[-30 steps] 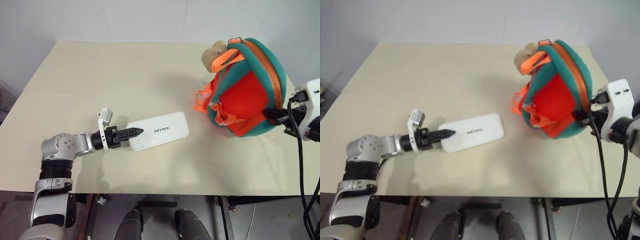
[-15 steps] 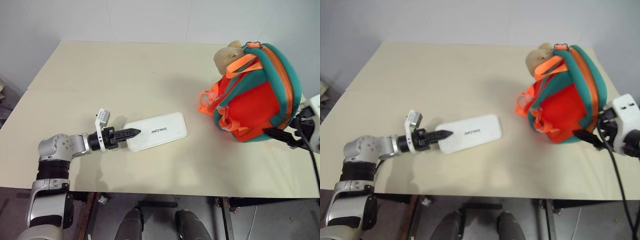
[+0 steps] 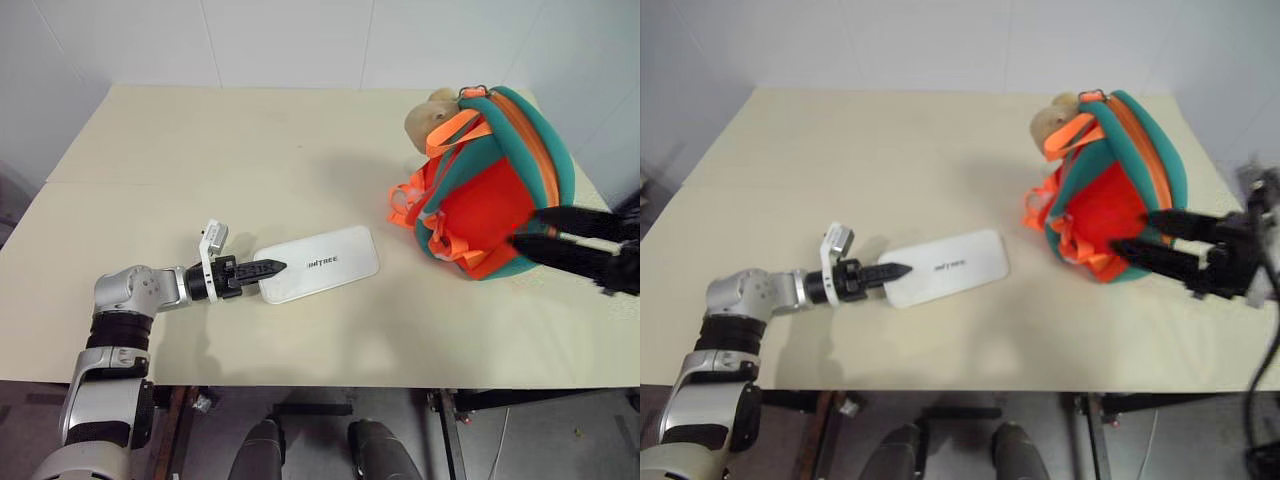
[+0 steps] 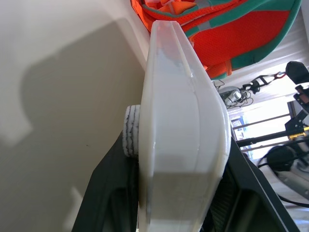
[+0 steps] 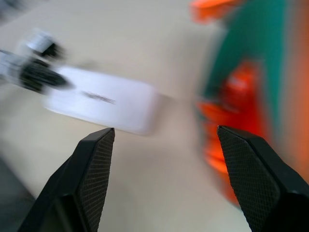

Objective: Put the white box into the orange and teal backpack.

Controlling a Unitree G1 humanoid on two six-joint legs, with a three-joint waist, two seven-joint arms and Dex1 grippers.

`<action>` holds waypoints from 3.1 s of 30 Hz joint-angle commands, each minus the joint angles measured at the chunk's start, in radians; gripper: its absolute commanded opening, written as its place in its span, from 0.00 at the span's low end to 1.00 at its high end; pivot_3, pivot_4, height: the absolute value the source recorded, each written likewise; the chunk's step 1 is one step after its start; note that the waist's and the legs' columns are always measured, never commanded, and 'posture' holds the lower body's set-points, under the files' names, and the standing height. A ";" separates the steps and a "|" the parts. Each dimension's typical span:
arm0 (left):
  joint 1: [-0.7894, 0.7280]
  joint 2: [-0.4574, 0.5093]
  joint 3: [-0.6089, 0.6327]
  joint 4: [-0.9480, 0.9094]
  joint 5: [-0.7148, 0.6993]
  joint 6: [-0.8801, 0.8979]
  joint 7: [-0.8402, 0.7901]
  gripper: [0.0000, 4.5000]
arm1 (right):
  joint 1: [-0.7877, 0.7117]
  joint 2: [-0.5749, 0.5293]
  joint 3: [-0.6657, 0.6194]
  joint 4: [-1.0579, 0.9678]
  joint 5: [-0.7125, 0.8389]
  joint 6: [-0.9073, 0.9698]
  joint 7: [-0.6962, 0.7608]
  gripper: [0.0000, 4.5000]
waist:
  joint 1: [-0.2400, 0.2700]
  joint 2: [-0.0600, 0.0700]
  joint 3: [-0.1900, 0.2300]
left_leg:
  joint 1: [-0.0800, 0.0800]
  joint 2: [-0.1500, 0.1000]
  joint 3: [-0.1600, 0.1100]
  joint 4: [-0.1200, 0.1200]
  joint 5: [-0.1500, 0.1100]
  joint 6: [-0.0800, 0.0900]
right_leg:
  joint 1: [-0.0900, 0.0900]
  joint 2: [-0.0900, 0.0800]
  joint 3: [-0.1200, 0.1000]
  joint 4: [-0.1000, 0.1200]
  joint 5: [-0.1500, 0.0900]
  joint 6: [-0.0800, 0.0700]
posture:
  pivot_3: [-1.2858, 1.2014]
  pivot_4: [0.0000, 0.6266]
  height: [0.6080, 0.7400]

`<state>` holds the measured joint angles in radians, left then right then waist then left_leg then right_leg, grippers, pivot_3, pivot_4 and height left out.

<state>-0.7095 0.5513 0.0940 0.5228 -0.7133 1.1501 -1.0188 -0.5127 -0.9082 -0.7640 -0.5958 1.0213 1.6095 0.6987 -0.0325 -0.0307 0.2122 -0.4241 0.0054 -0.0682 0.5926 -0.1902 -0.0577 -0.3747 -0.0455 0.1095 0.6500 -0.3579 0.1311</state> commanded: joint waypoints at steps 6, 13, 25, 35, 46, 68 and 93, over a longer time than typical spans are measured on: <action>0.076 0.043 0.096 -0.131 -0.033 0.067 0.048 0.33 | -0.087 0.164 0.389 0.175 -0.313 -0.268 -0.327 0.80 | 0.002 0.000 0.000 | -0.002 0.003 0.000 -0.002 0.000 -0.001 | -0.003 0.000 0.000 0.000 -0.001 -0.001 | 0.52 0.24 1.00; 0.147 0.042 0.192 -0.242 -0.079 0.122 0.125 0.33 | -0.245 0.294 0.584 0.546 -0.556 -0.622 -0.387 0.80 | -0.011 0.000 0.000 | 0.000 0.003 0.001 -0.001 0.000 -0.001 | -0.003 0.002 0.001 0.003 -0.001 -0.001 | 0.52 0.24 1.00; 0.225 0.033 0.288 -0.357 -0.152 0.162 0.220 0.33 | -0.308 0.504 0.590 0.568 -0.648 -0.702 -0.532 0.80 | -0.024 0.000 0.000 | 0.001 0.006 0.000 0.000 0.001 -0.002 | -0.002 0.003 0.000 0.005 0.000 -0.001 | 0.52 0.24 1.00; 0.251 0.032 0.298 -0.375 -0.168 0.167 0.250 0.33 | -0.245 0.596 0.557 0.269 -0.622 -0.457 -0.631 0.92 | -0.023 0.001 0.000 | 0.001 0.006 -0.001 -0.002 0.001 -0.003 | -0.003 0.003 -0.001 0.005 0.000 -0.002 | 0.52 0.24 1.00; 0.232 0.032 0.285 -0.368 -0.174 0.170 0.253 0.33 | -0.241 0.764 0.660 0.388 -0.863 -0.668 -0.860 0.99 | -0.024 0.001 0.000 | 0.001 0.004 0.000 -0.006 0.001 -0.004 | -0.005 0.003 0.000 0.004 -0.001 -0.003 | 0.52 0.24 1.00; 0.220 0.022 0.281 -0.371 -0.184 0.173 0.269 0.33 | -0.555 0.818 0.626 1.216 -1.020 -1.351 -0.997 0.99 | -0.034 0.001 0.000 | 0.001 0.004 0.000 -0.010 0.003 -0.006 | -0.006 0.004 -0.001 0.004 -0.001 -0.003 | 0.52 0.24 1.00; 0.232 0.171 0.259 -0.253 -0.111 0.067 0.169 0.33 | -0.411 0.641 0.653 0.523 -0.373 -0.817 -0.257 0.19 | -0.052 0.001 0.001 | 0.001 0.007 -0.001 -0.014 0.006 -0.011 | -0.010 0.005 -0.001 0.008 -0.002 -0.005 | 0.52 0.24 1.00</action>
<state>-0.4925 0.6867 0.3483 0.2556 -0.8495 1.2410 -0.8336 -0.9134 -0.2271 -0.1147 0.0739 0.5265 0.6682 0.3569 -0.0849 -0.0295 0.2128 -0.4234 0.0123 -0.0694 0.5784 -0.1845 -0.0683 -0.3849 -0.0405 0.1083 0.6578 -0.3600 0.1263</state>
